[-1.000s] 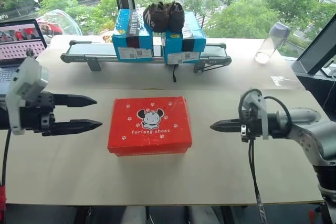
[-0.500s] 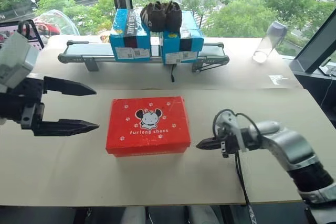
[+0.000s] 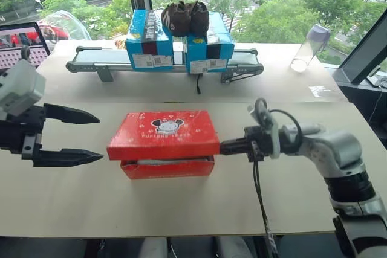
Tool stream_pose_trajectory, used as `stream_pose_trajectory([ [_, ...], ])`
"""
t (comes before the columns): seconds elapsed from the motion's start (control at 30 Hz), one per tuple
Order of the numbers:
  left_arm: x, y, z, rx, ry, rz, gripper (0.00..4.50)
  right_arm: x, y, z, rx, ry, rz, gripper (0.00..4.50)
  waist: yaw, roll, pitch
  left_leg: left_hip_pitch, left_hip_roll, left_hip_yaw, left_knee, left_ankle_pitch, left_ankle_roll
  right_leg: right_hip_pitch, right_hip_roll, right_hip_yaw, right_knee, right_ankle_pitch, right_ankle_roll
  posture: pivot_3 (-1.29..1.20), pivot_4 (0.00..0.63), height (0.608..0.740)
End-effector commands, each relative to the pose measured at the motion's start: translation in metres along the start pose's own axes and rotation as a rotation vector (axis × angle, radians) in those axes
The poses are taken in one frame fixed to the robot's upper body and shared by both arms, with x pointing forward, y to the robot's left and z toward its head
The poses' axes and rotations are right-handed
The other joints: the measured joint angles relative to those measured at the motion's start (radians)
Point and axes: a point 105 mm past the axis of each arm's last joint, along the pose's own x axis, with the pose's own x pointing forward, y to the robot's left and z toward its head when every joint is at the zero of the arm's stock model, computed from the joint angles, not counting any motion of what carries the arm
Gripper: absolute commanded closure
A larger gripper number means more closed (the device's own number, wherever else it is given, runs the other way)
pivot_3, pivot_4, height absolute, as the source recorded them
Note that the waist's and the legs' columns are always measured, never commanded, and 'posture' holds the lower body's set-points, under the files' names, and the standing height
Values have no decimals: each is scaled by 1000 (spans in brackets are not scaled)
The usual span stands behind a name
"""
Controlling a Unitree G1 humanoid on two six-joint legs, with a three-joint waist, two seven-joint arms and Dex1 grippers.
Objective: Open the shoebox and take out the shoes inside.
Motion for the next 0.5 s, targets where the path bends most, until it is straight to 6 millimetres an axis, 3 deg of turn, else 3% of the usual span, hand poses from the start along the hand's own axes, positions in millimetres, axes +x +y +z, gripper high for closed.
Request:
stream_pose_trajectory([
  [0.03, -9, -3, 10, 49, -24, 32, 65, -6, 10, 38, -25, -121, 52, 4500, 0, 0, 0, 0, 0, 0, 0, 0, 0, 0, 0, 0, 0, 0, 0, 0, 150, 740],
  [0.1, -11, -6, 14, 49, -45, 30, 65, -3, 7, 54, -58, -171, 51, 4500, 0, 0, 0, 0, 0, 0, 0, 0, 0, 0, 0, 0, 0, 0, 0, 0, 150, 740],
  [0.23, -15, -15, 25, 42, -87, 5, 65, 6, -19, 84, -115, -269, -34, 4500, -4, 0, 0, 0, 4, 1, 0, 0, 0, -1, 4, 0, -1, 1, -2, 0, 150, 740],
  [0.37, -16, -24, 29, 22, -103, -7, 65, 23, -71, 106, -199, -300, -248, 4500, -5, 1, 0, 0, 9, 1, -1, 0, 0, -3, 9, 0, 0, 4, -6, 0, 150, 740],
  [0.5, -15, -27, 26, 2, -96, 1, 65, 34, -104, 113, -266, -279, -396, 4500, -20, 1, 1, -1, 10, 2, -2, 0, -1, -6, 10, 0, 2, 8, -13, 0, 150, 740],
])
